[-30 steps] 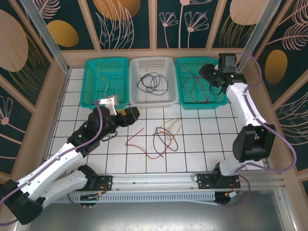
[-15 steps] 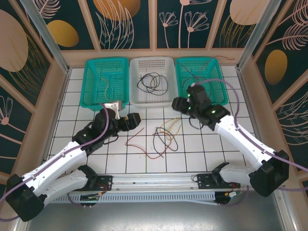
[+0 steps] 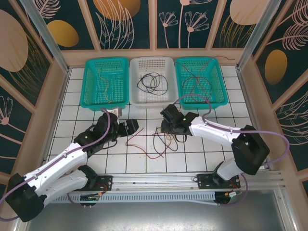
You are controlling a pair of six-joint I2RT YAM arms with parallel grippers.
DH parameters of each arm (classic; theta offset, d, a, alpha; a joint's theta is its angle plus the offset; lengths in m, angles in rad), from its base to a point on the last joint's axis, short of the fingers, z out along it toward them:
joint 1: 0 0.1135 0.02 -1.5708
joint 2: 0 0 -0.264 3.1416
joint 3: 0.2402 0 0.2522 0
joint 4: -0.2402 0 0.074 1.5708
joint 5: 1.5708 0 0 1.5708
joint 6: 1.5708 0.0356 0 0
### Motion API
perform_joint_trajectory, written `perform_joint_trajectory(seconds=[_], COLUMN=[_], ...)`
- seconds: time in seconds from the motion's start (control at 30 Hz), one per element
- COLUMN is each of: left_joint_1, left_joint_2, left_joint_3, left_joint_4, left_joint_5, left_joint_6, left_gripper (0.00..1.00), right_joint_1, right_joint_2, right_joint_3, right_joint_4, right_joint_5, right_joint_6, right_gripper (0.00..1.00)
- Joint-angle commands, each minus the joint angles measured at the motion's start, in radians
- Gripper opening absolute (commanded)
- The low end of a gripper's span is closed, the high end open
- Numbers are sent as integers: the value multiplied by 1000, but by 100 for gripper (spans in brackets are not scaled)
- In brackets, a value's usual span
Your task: Untangle the cables
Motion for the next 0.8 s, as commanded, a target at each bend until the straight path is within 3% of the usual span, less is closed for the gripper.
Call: perform_joint_trajectory(seconds=[0.0,0.6,0.77], left_joint_1=[7,19,20], left_joint_2=[-22,-14,-47], left_joint_3=[-14,-53,-50], left_joint_4=[-18,-23,20], left_joint_5=[-23,-35,-32], left_joint_6=[-23,-68,-71], left_gripper=[78,74,73], right_joint_1=[3,-32,-53], right_joint_2=[19,124,145], right_joint_3=[20,14,8], right_joint_4=[-31,-1,8], right_joint_5=[36,-27,-43], right_joint_6=[-9,-46,-47], right_gripper=[52,45,37])
